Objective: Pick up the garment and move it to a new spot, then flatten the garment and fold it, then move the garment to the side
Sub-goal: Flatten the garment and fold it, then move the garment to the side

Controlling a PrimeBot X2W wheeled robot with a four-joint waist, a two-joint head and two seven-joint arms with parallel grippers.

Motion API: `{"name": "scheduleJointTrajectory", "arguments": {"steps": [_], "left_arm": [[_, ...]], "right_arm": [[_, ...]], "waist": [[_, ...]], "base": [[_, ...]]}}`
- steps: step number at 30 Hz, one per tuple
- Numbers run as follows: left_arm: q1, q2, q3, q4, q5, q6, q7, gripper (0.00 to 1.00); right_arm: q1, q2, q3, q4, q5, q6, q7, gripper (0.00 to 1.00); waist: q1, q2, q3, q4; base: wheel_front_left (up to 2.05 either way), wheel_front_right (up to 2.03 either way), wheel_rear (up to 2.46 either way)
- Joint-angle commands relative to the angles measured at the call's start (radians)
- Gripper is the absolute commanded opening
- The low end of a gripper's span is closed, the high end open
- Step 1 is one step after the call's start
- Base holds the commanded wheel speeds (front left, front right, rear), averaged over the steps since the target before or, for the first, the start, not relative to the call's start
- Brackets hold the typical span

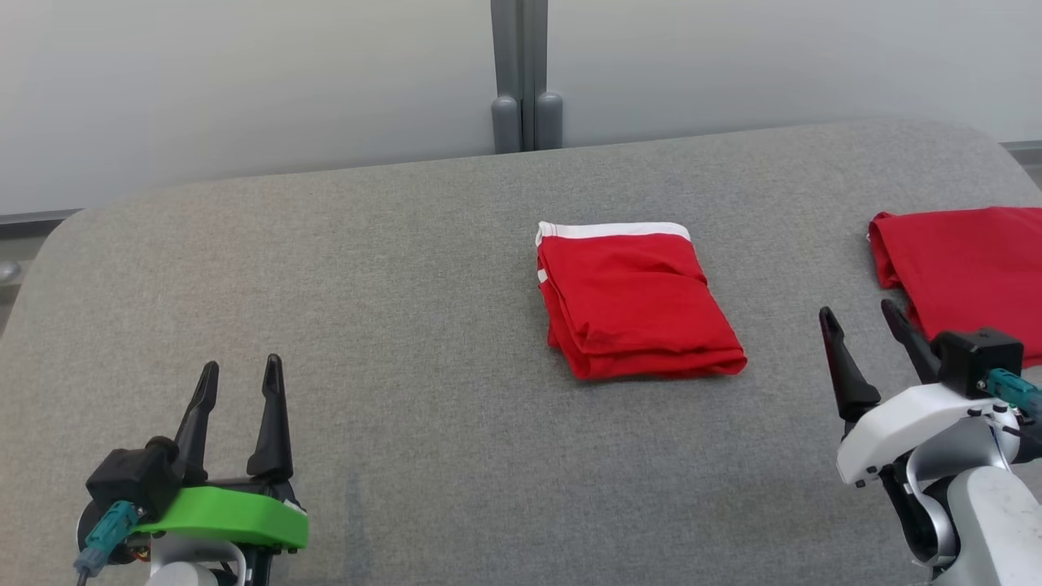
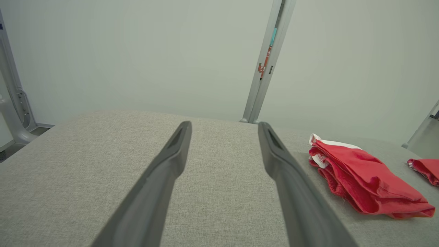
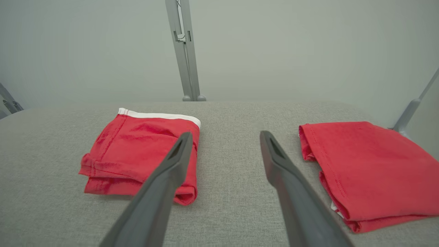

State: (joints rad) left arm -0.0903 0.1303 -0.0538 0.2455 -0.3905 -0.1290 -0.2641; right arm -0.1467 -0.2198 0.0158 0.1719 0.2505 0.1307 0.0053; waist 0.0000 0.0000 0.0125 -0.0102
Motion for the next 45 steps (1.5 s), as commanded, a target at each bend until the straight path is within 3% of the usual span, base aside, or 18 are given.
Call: {"name": "scheduleJointTrajectory", "arguments": {"steps": [1,10,29,35,40,45], "left_arm": [[0.017,0.000,0.006,0.006,0.001,-0.002,0.000,1.00],[-0.015,-0.004,0.006,0.031,0.004,-0.002,0.000,1.00],[-0.029,-0.004,-0.001,0.023,0.004,-0.002,0.000,1.00],[-0.057,-0.007,-0.010,0.001,0.005,-0.002,0.000,1.00],[-0.087,-0.014,-0.030,-0.017,0.006,-0.002,0.000,1.00],[-0.113,-0.021,-0.039,-0.025,0.000,-0.002,0.000,1.00]], "right_arm": [[0.004,-0.007,0.012,0.014,0.005,0.000,-0.012,1.00],[-0.029,-0.024,0.079,0.062,0.033,0.000,-0.036,1.00],[-0.092,-0.033,0.110,0.081,0.068,0.000,-0.035,1.00],[-0.220,-0.044,0.126,0.118,0.119,0.000,0.110,1.00],[-0.351,-0.042,0.126,0.242,0.163,0.000,0.311,1.00],[-0.445,-0.023,0.076,0.383,0.165,0.000,0.397,1.00]], "waist": [[0.0000,0.0000,-0.002,0.002],[0.0000,0.0000,0.001,0.003],[0.0000,0.0000,0.024,0.017],[0.0000,0.0000,0.076,0.042],[0.0000,0.0000,0.137,0.085],[0.0000,0.0000,0.190,0.132]], "base": [[0.00,0.00,0.00],[0.00,0.00,0.00],[0.00,0.00,0.00],[0.00,0.00,0.00],[0.00,0.00,0.00],[0.00,0.00,0.00]]}}
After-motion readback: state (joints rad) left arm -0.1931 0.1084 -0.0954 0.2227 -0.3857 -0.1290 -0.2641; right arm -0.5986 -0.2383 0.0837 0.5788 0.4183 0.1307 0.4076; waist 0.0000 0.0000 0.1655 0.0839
